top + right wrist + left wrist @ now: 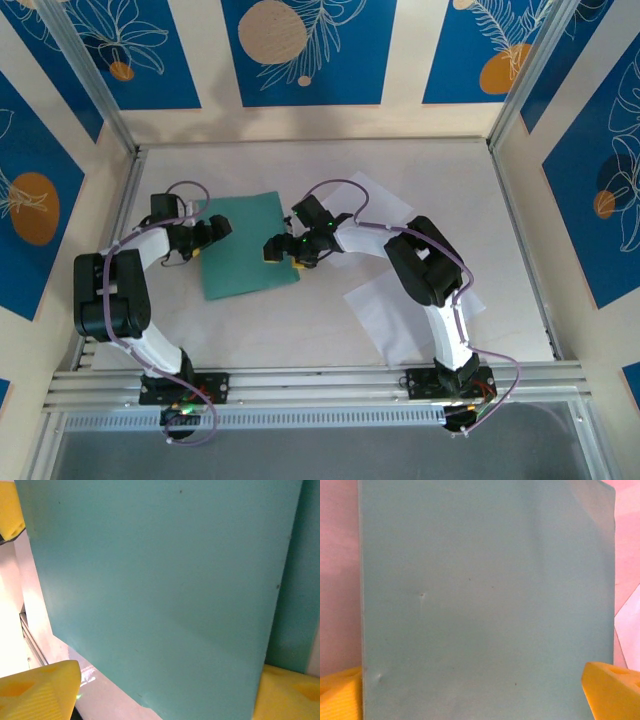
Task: Put the files into the folder
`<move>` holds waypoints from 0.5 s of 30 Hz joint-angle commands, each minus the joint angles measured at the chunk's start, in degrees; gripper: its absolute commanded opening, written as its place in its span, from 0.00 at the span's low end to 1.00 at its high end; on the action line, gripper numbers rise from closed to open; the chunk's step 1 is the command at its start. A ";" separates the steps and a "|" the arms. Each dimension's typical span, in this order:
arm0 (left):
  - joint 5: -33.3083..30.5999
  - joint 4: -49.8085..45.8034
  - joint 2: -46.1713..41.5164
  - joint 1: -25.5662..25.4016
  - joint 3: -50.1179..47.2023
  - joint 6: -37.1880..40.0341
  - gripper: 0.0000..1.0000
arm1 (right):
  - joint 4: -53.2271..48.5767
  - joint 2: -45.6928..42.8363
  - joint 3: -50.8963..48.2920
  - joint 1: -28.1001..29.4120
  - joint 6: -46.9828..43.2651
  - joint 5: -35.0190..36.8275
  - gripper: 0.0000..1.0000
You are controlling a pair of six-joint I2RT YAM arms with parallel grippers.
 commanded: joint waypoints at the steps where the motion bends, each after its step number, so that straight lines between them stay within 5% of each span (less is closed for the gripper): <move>1: 5.64 -0.66 0.75 -1.95 1.48 0.35 1.00 | 0.24 -0.70 -1.80 1.05 0.41 -1.10 0.85; 15: 6.55 -2.54 1.46 -2.20 1.79 0.09 1.00 | 3.44 -7.34 -5.44 0.61 3.44 -4.03 0.83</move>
